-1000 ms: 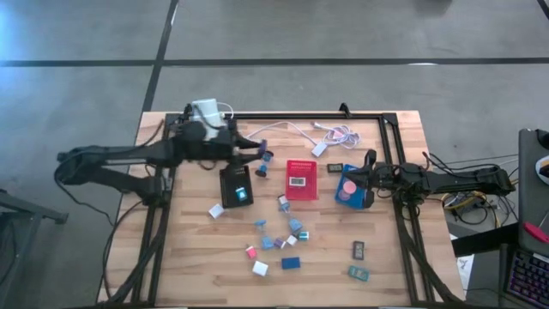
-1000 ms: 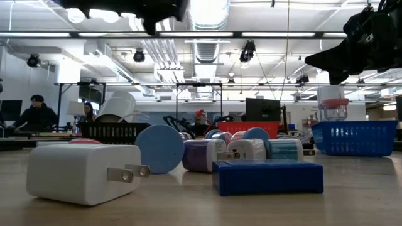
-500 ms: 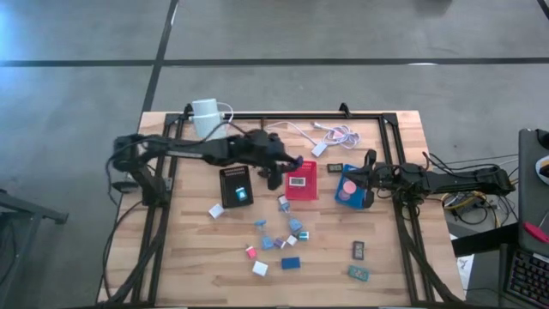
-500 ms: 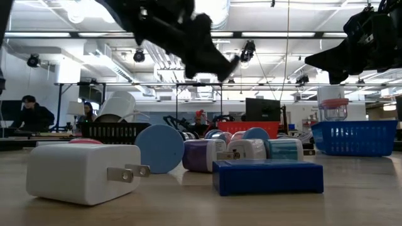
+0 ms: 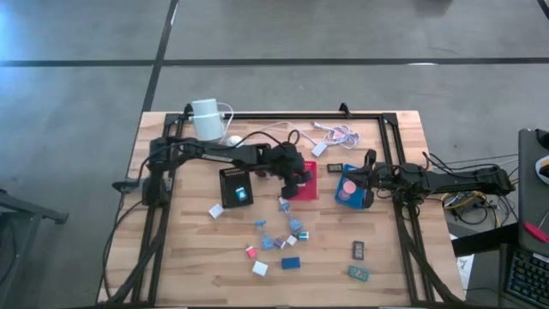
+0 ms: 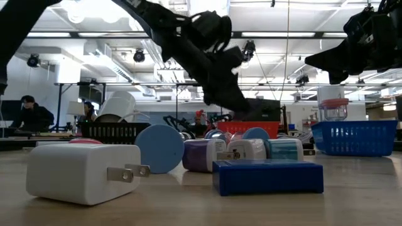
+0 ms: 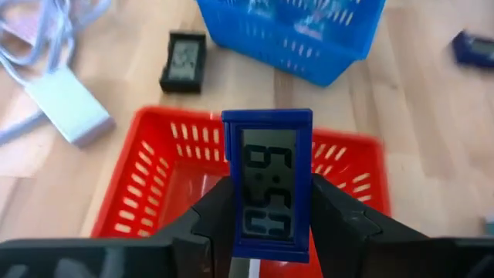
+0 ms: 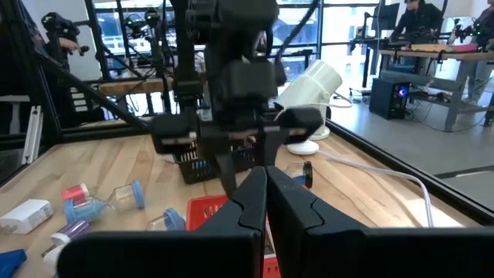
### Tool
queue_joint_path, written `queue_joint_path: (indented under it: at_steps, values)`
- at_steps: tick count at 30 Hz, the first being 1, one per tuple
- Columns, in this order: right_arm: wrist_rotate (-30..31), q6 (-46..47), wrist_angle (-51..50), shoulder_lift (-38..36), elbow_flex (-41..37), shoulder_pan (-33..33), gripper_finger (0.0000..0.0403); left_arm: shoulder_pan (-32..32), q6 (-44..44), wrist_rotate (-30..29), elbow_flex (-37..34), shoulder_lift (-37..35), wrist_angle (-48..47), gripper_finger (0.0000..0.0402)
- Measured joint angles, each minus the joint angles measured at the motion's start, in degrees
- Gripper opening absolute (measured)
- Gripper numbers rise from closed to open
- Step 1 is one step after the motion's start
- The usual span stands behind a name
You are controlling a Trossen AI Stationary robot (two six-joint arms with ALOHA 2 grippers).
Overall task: Pick & Place Office items
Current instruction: Put the top dark blue digital clock into the red bin
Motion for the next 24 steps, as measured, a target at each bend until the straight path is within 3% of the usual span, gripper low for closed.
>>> queue_joint_path:
  at_steps: [9,18,24]
  values:
    - [-0.01,0.22,-0.1,0.11,0.0,0.01,0.0008,0.0,1.82,-2.52,0.32,4.5,-0.55,0.0133]
    - [-0.01,0.22,-0.09,0.11,0.0,0.0,0.0008,0.02,3.63,-2.72,0.32,4.65,-0.95,0.0135]
    - [-0.01,0.39,-0.1,0.11,0.0,0.02,0.0008,0.02,4.58,-2.74,0.3,4.65,-1.14,0.0173]
